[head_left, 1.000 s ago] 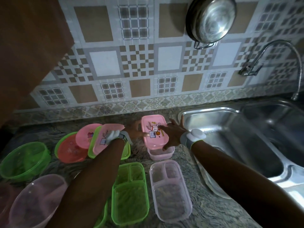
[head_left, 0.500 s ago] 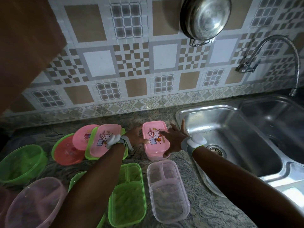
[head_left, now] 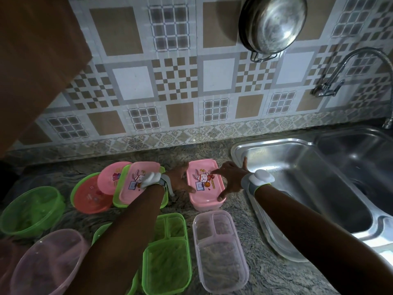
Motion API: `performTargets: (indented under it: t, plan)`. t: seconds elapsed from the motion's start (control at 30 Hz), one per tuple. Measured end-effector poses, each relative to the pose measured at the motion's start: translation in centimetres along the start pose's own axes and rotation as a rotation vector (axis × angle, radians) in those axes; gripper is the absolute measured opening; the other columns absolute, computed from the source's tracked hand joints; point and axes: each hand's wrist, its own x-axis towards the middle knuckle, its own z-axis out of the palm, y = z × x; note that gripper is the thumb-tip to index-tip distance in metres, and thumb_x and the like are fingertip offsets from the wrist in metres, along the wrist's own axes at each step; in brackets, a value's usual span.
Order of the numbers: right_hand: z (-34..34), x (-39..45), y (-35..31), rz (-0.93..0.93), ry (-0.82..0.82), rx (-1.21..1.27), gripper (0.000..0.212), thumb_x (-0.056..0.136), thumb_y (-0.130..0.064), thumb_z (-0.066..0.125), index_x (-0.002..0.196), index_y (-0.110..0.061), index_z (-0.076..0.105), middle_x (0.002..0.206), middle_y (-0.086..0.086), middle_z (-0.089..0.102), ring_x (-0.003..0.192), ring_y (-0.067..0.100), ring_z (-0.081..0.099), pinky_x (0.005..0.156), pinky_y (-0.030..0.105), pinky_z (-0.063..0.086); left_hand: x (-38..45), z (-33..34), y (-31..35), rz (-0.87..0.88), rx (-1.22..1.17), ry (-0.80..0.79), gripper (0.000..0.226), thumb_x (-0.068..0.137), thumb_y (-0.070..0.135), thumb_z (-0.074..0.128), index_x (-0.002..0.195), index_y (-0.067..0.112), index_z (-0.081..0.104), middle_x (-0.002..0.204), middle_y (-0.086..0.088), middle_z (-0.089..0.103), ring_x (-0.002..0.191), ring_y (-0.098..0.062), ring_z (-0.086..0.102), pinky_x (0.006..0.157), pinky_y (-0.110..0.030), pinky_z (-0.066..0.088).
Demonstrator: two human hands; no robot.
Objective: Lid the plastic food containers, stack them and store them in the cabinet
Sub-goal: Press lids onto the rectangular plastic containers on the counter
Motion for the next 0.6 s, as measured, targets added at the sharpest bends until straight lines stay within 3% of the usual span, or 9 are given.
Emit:
performTargets:
  t: [0.1,0.17,0.33,0.5,0.6]
  plan:
    - [-0.2,0.4,0.2,-0.006,-0.006,-0.041,0.131,0.045,-0.089,0.064,0.154,-0.041,0.008,0.163,-0.007,0.0,0.15,0.026,-0.011,0.1,0.08,-0.011,-0.3,-0.3,0.1,0.036,0.085,-0.06,0.131,0.068,0.043,0.089,0.16,0.013,0.0,0.167,-0.006,0.014,0.154,-0.025,0.018,0.123,-0.038,0.018]
    - [-0.5,0.9,0.1,-0.014,-0.046,-0.064,0.141,0.045,-0.091,0.063,0.156,-0.034,-0.003,0.163,-0.009,-0.013,0.149,0.025,-0.017,0.101,0.079,-0.011,-0.4,-0.3,0.0,0.072,0.122,-0.069,0.137,0.065,0.044,0.091,0.159,0.016,-0.005,0.167,-0.005,0.015,0.153,-0.025,0.02,0.122,-0.037,0.018]
    - [-1.2,1.5,0.1,-0.03,-0.138,-0.078,0.149,0.048,-0.087,0.066,0.155,-0.023,-0.016,0.162,-0.008,-0.018,0.149,0.02,-0.017,0.106,0.074,-0.014,-0.5,0.1,0.1,0.14,0.156,-0.036,0.142,0.062,0.044,0.092,0.159,0.015,-0.007,0.166,-0.007,0.017,0.152,-0.026,0.021,0.122,-0.038,0.019]
    - [-1.5,2.0,0.1,-0.023,-0.197,-0.057,0.151,0.052,-0.081,0.072,0.152,-0.021,-0.024,0.161,-0.005,-0.024,0.15,0.023,-0.014,0.108,0.073,-0.009,0.0,0.5,-0.1,0.073,0.207,-0.021,0.146,0.061,0.047,0.091,0.158,0.012,-0.012,0.165,-0.013,0.019,0.15,-0.032,0.027,0.122,-0.043,0.026]
    - [-2.4,2.2,-0.7,-0.009,-0.249,-0.084,0.149,0.057,-0.079,0.072,0.152,-0.018,-0.025,0.16,-0.003,-0.025,0.15,0.025,-0.011,0.11,0.072,-0.008,0.6,1.1,-0.6,0.021,0.191,-0.053,0.129,0.07,0.035,0.09,0.159,0.01,-0.001,0.158,-0.004,0.029,0.14,-0.02,0.035,0.119,-0.035,0.028]
